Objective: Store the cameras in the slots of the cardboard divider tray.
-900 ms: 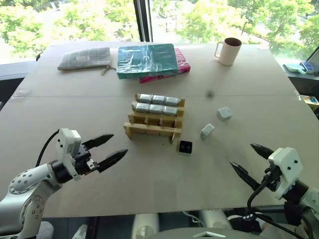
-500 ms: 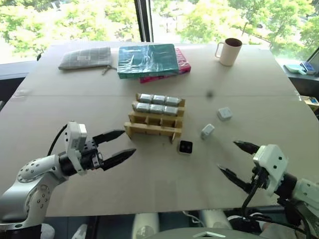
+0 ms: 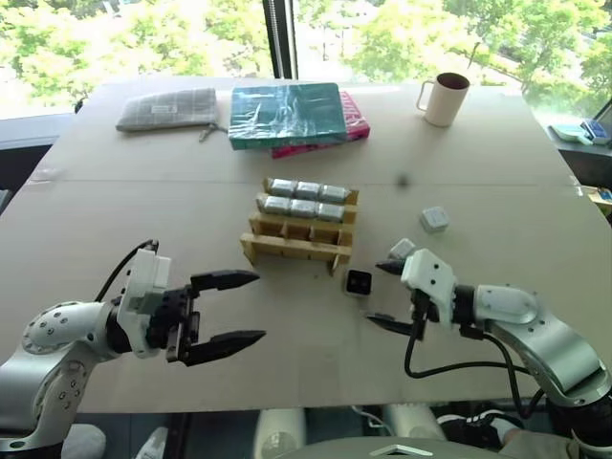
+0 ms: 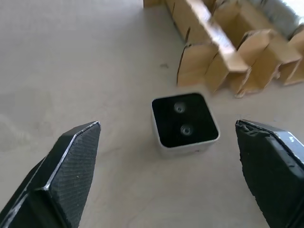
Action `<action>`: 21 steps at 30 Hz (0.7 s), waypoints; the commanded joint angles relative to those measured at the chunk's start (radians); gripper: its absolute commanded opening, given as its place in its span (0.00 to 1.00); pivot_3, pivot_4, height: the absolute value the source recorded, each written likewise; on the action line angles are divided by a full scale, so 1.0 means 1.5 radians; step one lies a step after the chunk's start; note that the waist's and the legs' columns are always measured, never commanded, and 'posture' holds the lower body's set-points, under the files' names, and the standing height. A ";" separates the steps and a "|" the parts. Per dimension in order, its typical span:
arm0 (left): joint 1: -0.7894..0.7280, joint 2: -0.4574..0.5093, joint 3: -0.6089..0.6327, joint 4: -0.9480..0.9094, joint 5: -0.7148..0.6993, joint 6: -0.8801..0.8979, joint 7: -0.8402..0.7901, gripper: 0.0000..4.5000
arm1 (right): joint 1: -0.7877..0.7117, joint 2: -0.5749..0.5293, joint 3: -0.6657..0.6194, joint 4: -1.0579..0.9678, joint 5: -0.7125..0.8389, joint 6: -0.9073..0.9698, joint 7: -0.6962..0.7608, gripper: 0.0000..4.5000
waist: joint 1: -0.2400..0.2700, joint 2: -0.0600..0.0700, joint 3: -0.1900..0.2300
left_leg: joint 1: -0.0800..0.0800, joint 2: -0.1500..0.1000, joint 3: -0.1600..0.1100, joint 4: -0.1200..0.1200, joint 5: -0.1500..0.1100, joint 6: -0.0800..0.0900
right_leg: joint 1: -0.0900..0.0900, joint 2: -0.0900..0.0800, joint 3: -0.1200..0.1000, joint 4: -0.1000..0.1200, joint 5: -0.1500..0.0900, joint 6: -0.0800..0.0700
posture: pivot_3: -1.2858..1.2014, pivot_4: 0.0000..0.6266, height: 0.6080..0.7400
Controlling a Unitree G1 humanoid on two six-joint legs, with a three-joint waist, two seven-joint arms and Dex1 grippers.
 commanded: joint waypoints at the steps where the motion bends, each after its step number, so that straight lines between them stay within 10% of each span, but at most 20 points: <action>1: 0.022 0.005 0.037 -0.054 -0.034 0.010 0.015 0.99 | -0.036 0.026 0.005 0.036 0.002 -0.017 0.015 1.00 | 0.000 0.000 0.000 | 0.000 0.000 0.000 0.001 0.000 0.000 | 0.000 0.000 0.000 0.001 0.000 0.000 | 0.52 0.24 1.00; 9: 0.086 0.000 0.088 -0.109 -0.066 0.016 0.035 0.99 | -0.080 0.074 0.025 0.131 -0.024 -0.050 0.029 1.00 | 0.005 0.001 0.000 | 0.000 0.001 0.000 0.003 0.000 0.000 | 0.000 0.001 -0.001 0.002 0.000 -0.001 | 0.52 0.24 1.00; 15: 0.071 0.009 0.092 -0.123 -0.086 0.034 0.072 1.00 | -0.085 0.087 0.045 0.168 -0.050 -0.065 0.040 0.47 | 0.007 0.001 0.000 | 0.000 0.001 0.001 0.004 0.000 0.000 | 0.000 0.001 -0.002 0.002 0.000 -0.001 | 0.52 0.24 1.00; 21: 0.043 0.007 0.075 -0.132 -0.109 0.084 0.163 1.00 | -0.074 0.080 0.024 0.132 -0.056 -0.070 0.032 0.42 | 0.008 0.001 0.000 | 0.000 0.001 0.001 0.004 0.000 0.000 | 0.000 0.004 -0.001 0.003 0.000 -0.001 | 0.52 0.24 1.00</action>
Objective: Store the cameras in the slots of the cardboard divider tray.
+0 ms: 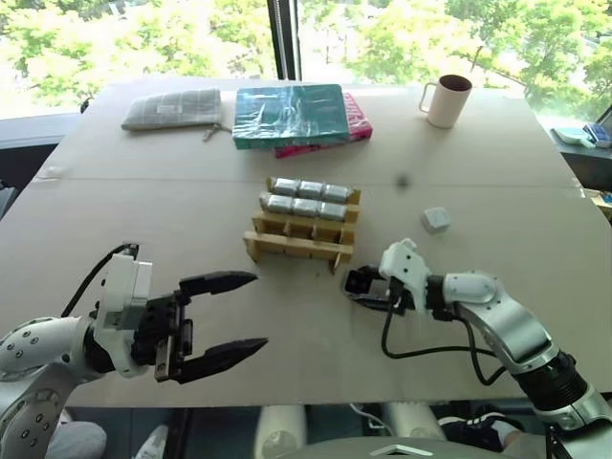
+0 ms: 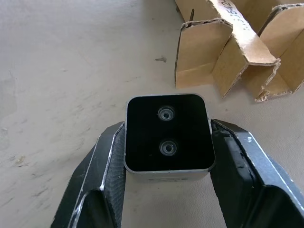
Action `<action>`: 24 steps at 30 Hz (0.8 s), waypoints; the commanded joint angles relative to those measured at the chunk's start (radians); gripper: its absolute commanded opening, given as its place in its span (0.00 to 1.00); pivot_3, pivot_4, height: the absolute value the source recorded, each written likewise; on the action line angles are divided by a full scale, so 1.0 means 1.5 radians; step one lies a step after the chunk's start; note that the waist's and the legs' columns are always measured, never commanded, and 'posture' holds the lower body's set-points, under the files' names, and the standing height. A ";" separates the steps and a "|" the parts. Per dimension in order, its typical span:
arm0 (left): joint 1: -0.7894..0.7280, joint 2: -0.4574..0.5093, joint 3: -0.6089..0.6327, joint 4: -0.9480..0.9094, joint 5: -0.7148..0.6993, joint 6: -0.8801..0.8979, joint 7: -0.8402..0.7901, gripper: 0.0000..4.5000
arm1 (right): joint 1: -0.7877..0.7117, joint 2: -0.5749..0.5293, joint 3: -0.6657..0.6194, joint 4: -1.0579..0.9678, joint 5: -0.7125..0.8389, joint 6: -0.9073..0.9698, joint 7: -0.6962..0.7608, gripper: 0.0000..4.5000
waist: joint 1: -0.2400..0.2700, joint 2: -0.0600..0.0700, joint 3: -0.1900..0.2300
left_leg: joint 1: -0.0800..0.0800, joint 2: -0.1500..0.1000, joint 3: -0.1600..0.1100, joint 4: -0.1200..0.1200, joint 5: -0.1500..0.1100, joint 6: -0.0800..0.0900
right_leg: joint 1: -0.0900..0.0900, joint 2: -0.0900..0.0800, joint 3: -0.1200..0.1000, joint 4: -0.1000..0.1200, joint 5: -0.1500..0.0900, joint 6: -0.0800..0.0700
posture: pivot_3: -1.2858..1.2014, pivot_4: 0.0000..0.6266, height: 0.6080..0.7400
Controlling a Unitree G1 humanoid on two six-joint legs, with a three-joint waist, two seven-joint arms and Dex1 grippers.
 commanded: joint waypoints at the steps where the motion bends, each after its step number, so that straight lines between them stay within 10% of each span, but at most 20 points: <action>1: -0.021 0.005 -0.004 -0.025 -0.043 0.052 0.097 1.00 | 0.006 -0.011 -0.038 -0.064 0.019 0.013 -0.002 0.42 | 0.000 0.000 0.000 | 0.000 0.000 0.000 0.000 0.000 0.000 | 0.000 0.000 0.000 0.000 0.000 0.000 | 0.52 0.24 1.00; 8: -0.209 0.072 -0.121 0.092 -0.305 0.313 0.366 1.00 | 0.006 -0.072 -0.126 -0.289 0.083 0.062 -0.004 0.42 | 0.006 0.002 0.001 | 0.000 0.001 -0.003 0.001 0.000 0.000 | 0.001 0.000 0.002 0.001 -0.001 0.002 | 0.52 0.24 1.00; 15: -0.424 -0.004 -0.271 0.232 -0.552 0.369 0.575 1.00 | -0.063 -0.098 -0.098 -0.290 0.010 0.009 -0.012 0.42 | 0.000 0.003 0.002 | 0.000 0.000 -0.003 0.004 0.000 0.000 | 0.002 0.001 0.000 0.001 0.000 0.001 | 0.52 0.24 1.00; 24: -0.445 -0.039 -0.297 0.259 -0.568 0.377 0.580 1.00 | -0.127 -0.080 -0.072 -0.219 -0.064 -0.053 -0.016 0.42 | 0.001 0.003 0.003 | -0.001 0.000 -0.002 0.004 0.000 0.000 | 0.003 0.002 0.001 0.001 0.000 0.000 | 0.52 0.24 1.00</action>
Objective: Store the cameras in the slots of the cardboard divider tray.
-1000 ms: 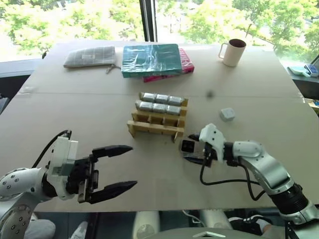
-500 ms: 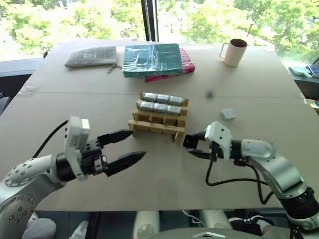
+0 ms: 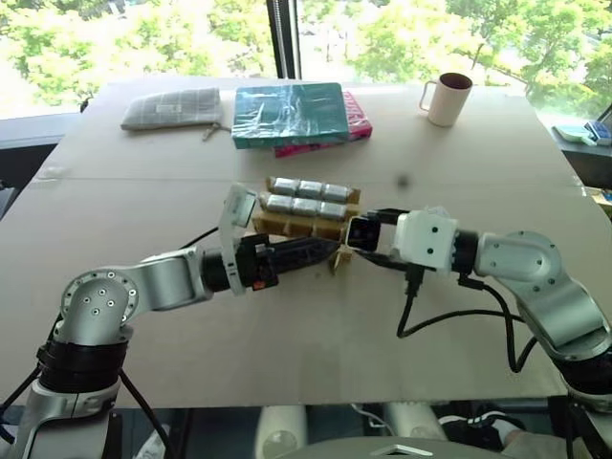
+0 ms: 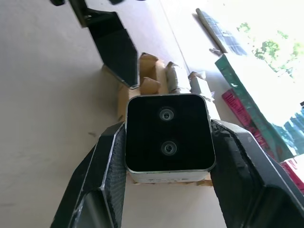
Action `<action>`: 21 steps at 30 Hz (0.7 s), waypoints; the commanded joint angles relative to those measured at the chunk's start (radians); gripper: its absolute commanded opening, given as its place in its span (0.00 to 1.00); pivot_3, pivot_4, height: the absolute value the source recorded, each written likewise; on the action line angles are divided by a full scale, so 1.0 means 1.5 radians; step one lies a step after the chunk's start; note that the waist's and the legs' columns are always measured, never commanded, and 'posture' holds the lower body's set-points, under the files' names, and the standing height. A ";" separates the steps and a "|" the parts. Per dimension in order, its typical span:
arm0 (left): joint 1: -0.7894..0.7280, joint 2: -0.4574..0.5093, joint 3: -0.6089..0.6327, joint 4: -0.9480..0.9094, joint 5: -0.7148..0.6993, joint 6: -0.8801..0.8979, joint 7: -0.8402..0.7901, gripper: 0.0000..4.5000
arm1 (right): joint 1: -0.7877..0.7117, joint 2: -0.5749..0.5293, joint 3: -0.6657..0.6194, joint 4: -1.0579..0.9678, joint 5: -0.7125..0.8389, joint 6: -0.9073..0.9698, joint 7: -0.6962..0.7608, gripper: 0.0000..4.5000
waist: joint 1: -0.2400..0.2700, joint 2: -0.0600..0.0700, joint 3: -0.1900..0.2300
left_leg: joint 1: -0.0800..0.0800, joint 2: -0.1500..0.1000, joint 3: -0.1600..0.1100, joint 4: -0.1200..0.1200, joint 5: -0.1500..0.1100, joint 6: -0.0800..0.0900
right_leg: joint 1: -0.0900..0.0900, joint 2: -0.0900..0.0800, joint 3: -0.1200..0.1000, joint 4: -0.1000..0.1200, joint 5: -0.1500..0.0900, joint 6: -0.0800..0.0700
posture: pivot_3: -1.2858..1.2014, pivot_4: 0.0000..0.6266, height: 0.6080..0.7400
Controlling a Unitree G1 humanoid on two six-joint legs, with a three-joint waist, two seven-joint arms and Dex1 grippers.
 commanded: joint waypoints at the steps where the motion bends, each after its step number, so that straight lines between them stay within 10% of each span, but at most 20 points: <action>1: -0.010 -0.010 0.006 0.006 -0.006 -0.001 -0.009 1.00 | -0.016 0.006 -0.003 -0.013 -0.005 -0.022 -0.001 0.42 | 0.002 0.000 0.000 | 0.000 0.000 0.000 0.000 0.000 0.000 | 0.000 0.000 0.000 0.000 0.000 0.000 | 0.52 0.24 1.00; 16: -0.066 -0.079 -0.016 0.049 0.063 0.014 -0.023 1.00 | -0.028 0.034 0.009 -0.003 0.022 -0.050 0.041 0.42 | 0.004 0.000 0.000 | 0.000 -0.001 -0.001 0.001 0.000 0.000 | 0.002 0.000 -0.002 0.000 0.000 0.000 | 0.52 0.24 1.00; 21: -0.082 -0.108 -0.027 0.053 0.085 0.025 -0.030 0.62 | -0.043 0.048 0.013 0.010 0.023 -0.056 0.042 0.42 | 0.003 0.000 0.000 | 0.000 -0.001 -0.001 0.001 0.000 0.000 | 0.002 0.000 -0.002 0.000 0.000 0.000 | 0.52 0.24 1.00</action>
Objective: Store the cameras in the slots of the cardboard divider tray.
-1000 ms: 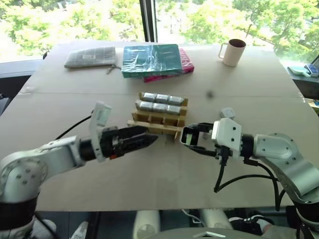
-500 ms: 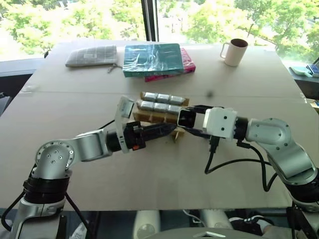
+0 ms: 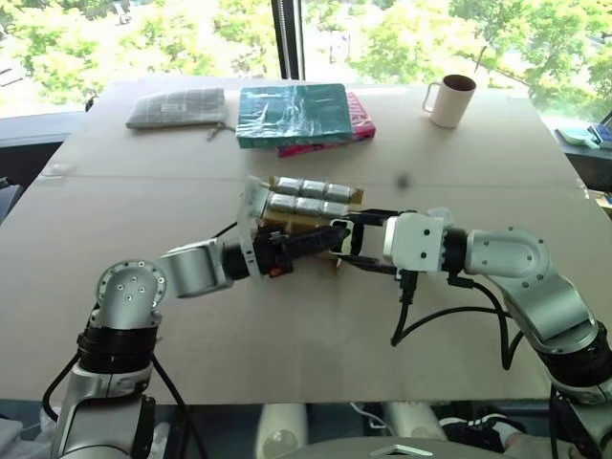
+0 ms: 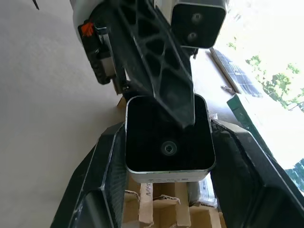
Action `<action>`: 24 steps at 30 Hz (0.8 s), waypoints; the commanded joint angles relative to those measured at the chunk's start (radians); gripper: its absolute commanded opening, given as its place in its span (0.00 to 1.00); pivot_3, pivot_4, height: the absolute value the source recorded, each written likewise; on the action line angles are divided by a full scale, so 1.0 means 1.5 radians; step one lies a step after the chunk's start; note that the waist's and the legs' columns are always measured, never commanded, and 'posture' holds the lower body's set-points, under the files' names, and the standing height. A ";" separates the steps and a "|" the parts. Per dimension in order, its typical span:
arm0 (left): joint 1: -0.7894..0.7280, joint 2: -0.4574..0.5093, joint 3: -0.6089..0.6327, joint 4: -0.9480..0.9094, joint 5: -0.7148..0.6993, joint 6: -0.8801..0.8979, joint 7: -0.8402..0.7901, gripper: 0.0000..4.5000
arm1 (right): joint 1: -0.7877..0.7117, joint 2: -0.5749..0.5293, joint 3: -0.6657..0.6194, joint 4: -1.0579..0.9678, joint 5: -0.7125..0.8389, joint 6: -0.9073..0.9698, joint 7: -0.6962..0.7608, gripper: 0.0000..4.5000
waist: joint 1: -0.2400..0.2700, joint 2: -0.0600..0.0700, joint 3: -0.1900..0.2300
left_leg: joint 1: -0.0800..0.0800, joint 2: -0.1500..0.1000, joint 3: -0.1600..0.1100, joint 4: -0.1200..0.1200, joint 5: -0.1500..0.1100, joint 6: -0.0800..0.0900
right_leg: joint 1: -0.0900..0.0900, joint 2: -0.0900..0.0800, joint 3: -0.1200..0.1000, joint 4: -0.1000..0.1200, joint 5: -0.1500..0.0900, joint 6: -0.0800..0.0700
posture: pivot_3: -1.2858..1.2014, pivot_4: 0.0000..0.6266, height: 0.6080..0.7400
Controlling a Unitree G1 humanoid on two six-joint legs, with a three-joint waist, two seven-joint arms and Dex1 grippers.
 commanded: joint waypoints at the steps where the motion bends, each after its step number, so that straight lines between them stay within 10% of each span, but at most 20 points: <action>1: -0.016 -0.013 -0.004 -0.007 0.006 0.009 -0.011 0.52 | -0.019 0.009 -0.006 -0.008 0.005 -0.017 0.001 0.42 | 0.000 0.000 0.000 | 0.000 0.000 0.000 0.000 0.000 0.000 | 0.000 0.000 0.000 0.000 0.000 0.000 | 0.52 0.24 1.00; 5: -0.029 -0.018 0.003 0.001 0.017 0.014 -0.016 0.18 | -0.027 0.014 -0.007 -0.003 0.033 0.015 0.017 0.42 | 0.000 0.000 0.000 | 0.000 0.000 0.000 0.000 0.000 0.000 | 0.000 0.000 0.000 0.000 0.000 0.000 | 0.52 0.24 1.00; 10: -0.043 0.018 0.029 0.005 0.071 0.012 -0.082 0.17 | -0.006 0.007 -0.024 -0.003 0.020 0.006 -0.004 0.98 | -0.001 0.000 0.000 | 0.000 0.000 0.000 0.000 0.000 0.000 | 0.000 0.000 0.000 0.000 0.000 0.000 | 0.52 0.24 1.00; 18: -0.149 0.219 -0.096 0.153 0.525 -0.264 -0.523 0.17 | 0.110 -0.012 -0.149 -0.105 0.122 0.092 -0.044 0.99 | 0.002 0.001 0.001 | 0.000 -0.001 0.000 0.000 0.000 0.000 | 0.000 0.000 -0.004 -0.001 0.000 0.000 | 0.52 0.24 1.00; 24: -0.328 0.185 -0.220 0.426 0.787 -0.515 -0.782 0.17 | 0.207 -0.038 -0.228 -0.199 0.208 0.123 -0.054 0.99 | 0.016 0.002 0.001 | -0.002 -0.001 -0.001 0.000 0.000 0.000 | 0.000 -0.001 -0.006 -0.001 0.000 -0.001 | 0.52 0.24 1.00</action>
